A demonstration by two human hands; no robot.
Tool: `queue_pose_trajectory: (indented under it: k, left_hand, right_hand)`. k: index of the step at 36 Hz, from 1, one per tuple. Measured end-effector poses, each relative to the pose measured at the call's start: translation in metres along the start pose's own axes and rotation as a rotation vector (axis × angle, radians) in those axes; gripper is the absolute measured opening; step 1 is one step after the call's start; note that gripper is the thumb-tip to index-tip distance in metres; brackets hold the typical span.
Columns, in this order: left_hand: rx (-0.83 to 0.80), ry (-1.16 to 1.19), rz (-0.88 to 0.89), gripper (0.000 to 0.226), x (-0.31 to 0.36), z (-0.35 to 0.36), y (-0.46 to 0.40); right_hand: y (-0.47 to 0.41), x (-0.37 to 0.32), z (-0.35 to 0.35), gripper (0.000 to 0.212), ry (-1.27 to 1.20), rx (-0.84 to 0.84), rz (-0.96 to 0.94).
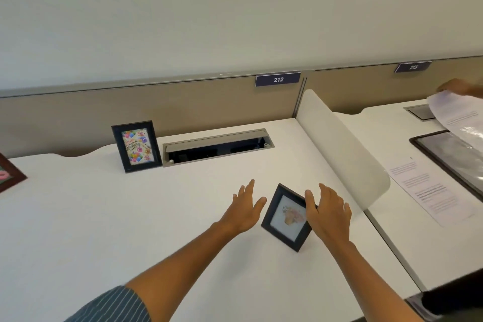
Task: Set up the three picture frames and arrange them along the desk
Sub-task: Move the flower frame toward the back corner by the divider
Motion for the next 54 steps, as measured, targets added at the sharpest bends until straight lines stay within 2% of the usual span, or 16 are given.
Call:
queue_pose_trajectory:
  k: [4,9,14,22,27,39,48,54]
  left_hand:
    - [-0.033,0.161,-0.013,0.072,0.01,0.012,-0.007]
    - [-0.052,0.222,-0.019,0.064,0.019,0.022,-0.013]
    - [-0.069,0.208,-0.005,0.054,0.024,0.023,-0.014]
    - [-0.086,0.178,0.028,0.043,0.026,0.022,-0.013]
    - [-0.07,0.189,0.025,0.042,0.028,0.02,-0.01]
    - [-0.05,0.244,0.013,0.04,0.034,0.021,-0.017]
    - [-0.039,0.273,-0.008,0.048,0.056,0.013,-0.053]
    - [-0.113,0.31,-0.013,0.068,0.079,-0.004,-0.088]
  right_hand:
    - [0.006,0.02,-0.003,0.076,-0.191,-0.035,0.156]
    - [0.017,0.034,0.015,0.094,-0.544,-0.158,0.32]
    - [0.023,0.031,0.035,0.082,-0.788,-0.257,0.374]
    - [0.025,0.026,0.045,0.078,-0.999,-0.238,0.422]
    - [0.026,0.026,0.048,0.069,-1.063,-0.189,0.451]
    - [0.006,0.023,0.043,0.066,-1.052,-0.117,0.46]
    - [-0.055,0.02,0.034,0.076,-1.038,-0.119,0.422]
    - [-0.115,0.02,0.028,0.064,-1.043,-0.114,0.389]
Point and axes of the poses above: each hand's wrist, its own y-axis away from the middle knuckle, its own z-axis out of the palm, x = y × z, the point moved 5 cm from there along -y, towards the middle knuckle, and after that the axes turned 9 degrees about -z, right-handed, at the moved point
